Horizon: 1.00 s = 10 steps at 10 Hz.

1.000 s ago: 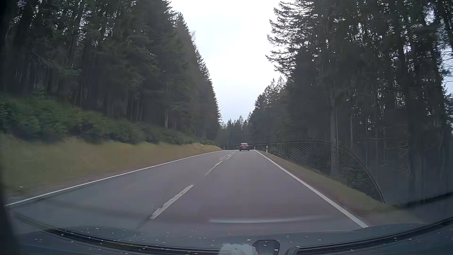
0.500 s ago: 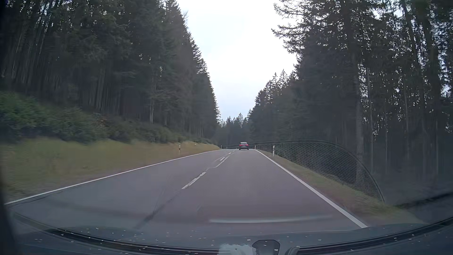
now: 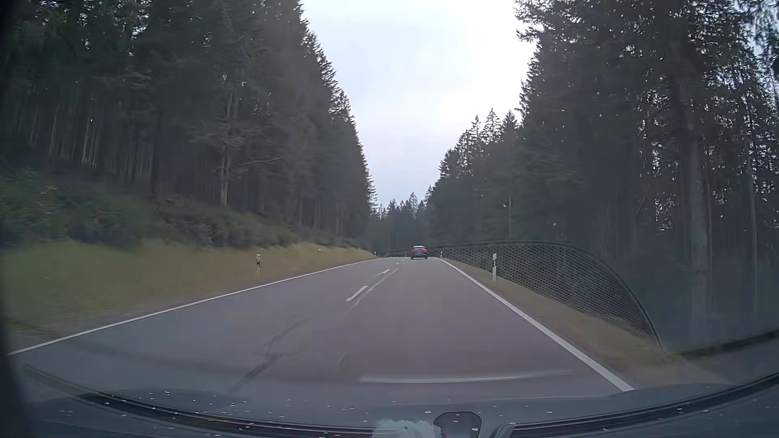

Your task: Follow the waypoints while adhering to traffic rules and regulations

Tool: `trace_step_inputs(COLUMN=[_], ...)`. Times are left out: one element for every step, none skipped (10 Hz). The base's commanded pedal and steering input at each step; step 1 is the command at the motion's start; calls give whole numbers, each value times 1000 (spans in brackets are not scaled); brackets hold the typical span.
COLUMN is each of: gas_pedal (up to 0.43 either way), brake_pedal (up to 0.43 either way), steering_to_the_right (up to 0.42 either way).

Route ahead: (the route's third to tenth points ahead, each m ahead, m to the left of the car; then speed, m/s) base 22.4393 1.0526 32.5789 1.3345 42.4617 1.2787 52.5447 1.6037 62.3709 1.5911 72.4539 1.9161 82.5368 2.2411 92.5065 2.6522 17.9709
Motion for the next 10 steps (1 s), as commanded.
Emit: trace_step_inputs(gas_pedal=[280, 280, 280, 280, 280, 280, 280, 280, 280, 280], brake_pedal=[0, 0, 0, 0, 0, 0, 0, 0, 0, 0], steering_to_the_right=[0, 0, 0, 0, 0, 0, 0, 0, 0, 0])
